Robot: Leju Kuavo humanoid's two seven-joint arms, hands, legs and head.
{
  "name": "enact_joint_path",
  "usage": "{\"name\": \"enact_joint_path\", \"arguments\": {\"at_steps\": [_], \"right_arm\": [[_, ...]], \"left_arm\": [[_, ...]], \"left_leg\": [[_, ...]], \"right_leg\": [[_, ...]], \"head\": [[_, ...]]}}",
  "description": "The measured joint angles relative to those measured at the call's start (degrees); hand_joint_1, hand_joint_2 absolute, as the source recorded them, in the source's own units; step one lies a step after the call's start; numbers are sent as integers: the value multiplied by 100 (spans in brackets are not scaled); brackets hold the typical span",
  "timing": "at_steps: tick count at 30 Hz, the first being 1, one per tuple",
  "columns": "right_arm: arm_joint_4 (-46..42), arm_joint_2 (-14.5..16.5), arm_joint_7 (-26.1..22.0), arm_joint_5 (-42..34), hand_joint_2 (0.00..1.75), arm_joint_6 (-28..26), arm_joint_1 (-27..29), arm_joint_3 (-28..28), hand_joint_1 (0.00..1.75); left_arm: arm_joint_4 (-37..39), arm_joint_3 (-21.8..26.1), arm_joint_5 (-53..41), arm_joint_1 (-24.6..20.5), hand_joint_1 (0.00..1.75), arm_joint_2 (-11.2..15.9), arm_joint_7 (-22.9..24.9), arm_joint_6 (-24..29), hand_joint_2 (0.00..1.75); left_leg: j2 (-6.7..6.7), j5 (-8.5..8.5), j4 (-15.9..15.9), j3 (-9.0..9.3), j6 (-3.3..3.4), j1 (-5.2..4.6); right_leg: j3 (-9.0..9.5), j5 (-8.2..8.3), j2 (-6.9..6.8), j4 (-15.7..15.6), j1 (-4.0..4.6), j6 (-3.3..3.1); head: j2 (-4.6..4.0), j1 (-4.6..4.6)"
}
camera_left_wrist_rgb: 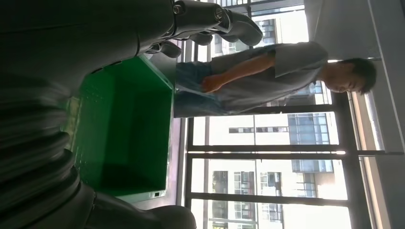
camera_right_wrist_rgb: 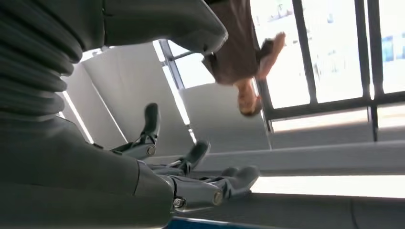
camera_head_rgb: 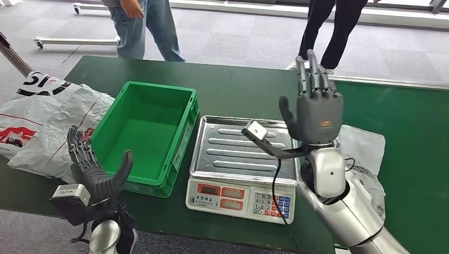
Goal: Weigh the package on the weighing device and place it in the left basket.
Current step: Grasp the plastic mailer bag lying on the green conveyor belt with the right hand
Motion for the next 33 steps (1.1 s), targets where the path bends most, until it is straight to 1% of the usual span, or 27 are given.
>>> {"name": "enact_joint_path", "arguments": {"at_steps": [1, 2, 3, 4, 5, 6, 8, 9, 10, 12, 15, 16, 19, 21, 23, 25, 28, 30, 31, 32, 33], "right_arm": [[138, -41, 336, -1, 175, 97, -84, 250, 0], [307, -104, 600, -7, 175, 142, -165, 382, 0], [502, -186, 781, -13, 175, 134, -258, 450, 0], [741, -285, 768, -17, 175, -7, -357, 404, 0], [1035, -387, 600, -30, 175, -253, -467, 289, 0], [1352, -467, 210, -65, 175, -575, -560, 64, 0], [1935, -573, -769, -184, 175, -1148, -688, -609, 0], [2152, -604, -1175, -249, 175, -1293, -735, -975, 0], [2315, -627, -1414, -291, 175, -1351, -780, -1285, 0], [2576, -668, -1596, -331, 175, -1384, -851, -1746, 0], [2824, -694, -1722, -338, 175, -1391, -878, -2155, 0], [2896, -693, -1894, -399, 175, -1392, -884, -2276, 0], [3203, -667, -2688, -661, 175, -1393, -976, -2770, 0], [3447, -642, -2926, -508, 175, -1395, -1098, -3073, 0], [3671, -624, -2850, -219, 175, -1398, -1211, -3258, 0], [3853, -621, -2531, -62, 175, -1399, -1274, -3316, 0], [4109, -621, -2085, -25, 175, -1401, -1312, -3313, 0], [4349, -620, -1933, -70, 175, -1361, -1350, -3313, 0], [4541, -617, -1892, -155, 175, -1214, -1401, -3319, 0], [4772, -611, -1858, -282, 175, -908, -1477, -3341, 0], [5024, -602, -1808, -436, 175, -442, -1563, -3383, 0]], "left_arm": [[-2, -2, 16, 16, 0, 6, 0, 19, 175], [-8, -3, 32, 41, 0, 11, 0, 25, 175], [-14, -5, 49, 70, 0, 16, 0, 21, 175], [-18, -6, 65, 96, 0, 21, 0, 0, 175], [-20, -7, 82, 114, 0, 26, 0, -29, 175], [-13, -11, 98, 119, 0, 32, 0, -60, 175], [9, -26, 128, 114, 0, 46, 1, -107, 175], [24, -36, 139, 111, 0, 52, 1, -120, 175], [36, -48, 146, 110, 0, 59, 1, -128, 175], [55, -69, 149, 105, 0, 69, 0, -138, 175], [77, -82, 152, 93, 0, 84, 0, -143, 175], [85, -86, 154, 87, 0, 87, 1, -144, 175], [111, -102, 157, 71, 0, 92, 1, -140, 175], [126, -106, 159, 59, 0, 93, 0, -131, 175], [140, -106, 158, 39, 0, 93, 0, -128, 175], [149, -106, 148, 18, 0, 93, 1, -128, 175], [158, -106, 105, -2, 0, 94, 2, -133, 175], [161, -106, 85, -9, 0, 96, 1, -136, 175], [161, -106, 80, -13, 0, 98, 1, -137, 175], [163, -106, 77, -17, 0, 100, 0, -137, 175], [167, -105, 75, -24, 0, 103, 0, -137, 175]], "left_leg": [[-12, 2, 1, -3, 1, 0], [-26, 5, 3, -8, 4, 0], [-39, 7, 5, -13, 6, 0], [-48, 8, 8, -18, 8, 0], [-52, 7, 12, -23, 11, -1], [-53, 6, 17, -27, 13, -1], [-55, 2, 27, -34, 20, -3], [-56, 1, 29, -37, 23, -3], [-57, 0, 31, -39, 25, -3], [-54, -2, 33, -39, 28, -4], [-47, -3, 33, -39, 29, -8], [-47, -3, 33, -39, 30, -9], [-55, 0, 31, -41, 31, -8], [-53, 1, 30, -42, 31, -8], [-48, 1, 30, -41, 31, -8], [-49, 1, 31, -41, 32, -8], [-51, 1, 31, -42, 32, -8], [-50, 1, 31, -42, 32, -8], [-50, 1, 31, -42, 32, -8], [-50, 1, 31, -42, 32, -8], [-51, 1, 31, -41, 33, -8]], "right_leg": [[1, 0, -11, 0, 0, 1], [2, 0, -25, 0, 0, 2], [2, 0, -39, 0, -1, 2], [1, 0, -48, -1, -3, 3], [1, 1, -53, -1, -4, 5], [1, 3, -54, -2, -5, 9], [1, 7, -56, -3, -7, 15], [1, 8, -58, -3, -7, 16], [1, 9, -59, -4, -7, 17], [1, 10, -57, -4, -7, 18], [-1, 11, -50, -4, -7, 20], [-2, 11, -50, -4, -7, 20], [-2, 11, -57, -3, -5, 20], [-3, 11, -55, -3, -5, 20], [-4, 11, -50, -3, -4, 20], [-4, 11, -51, -3, -4, 20], [-3, 11, -54, -3, -5, 20], [-3, 11, -53, -3, -5, 20], [-4, 11, -52, -3, -5, 20], [-4, 11, -52, -4, -6, 20], [-3, 11, -53, -4, -6, 20]], "head": [[0, 1], [0, 1], [0, 1], [0, 2], [0, 3], [0, 3], [0, 3], [0, 3], [0, 4], [0, 4], [0, 3], [0, 3], [0, 3], [0, 3], [-1, 3], [-1, 3], [0, 4], [0, 3], [0, 3], [0, 3], [0, 3]]}}
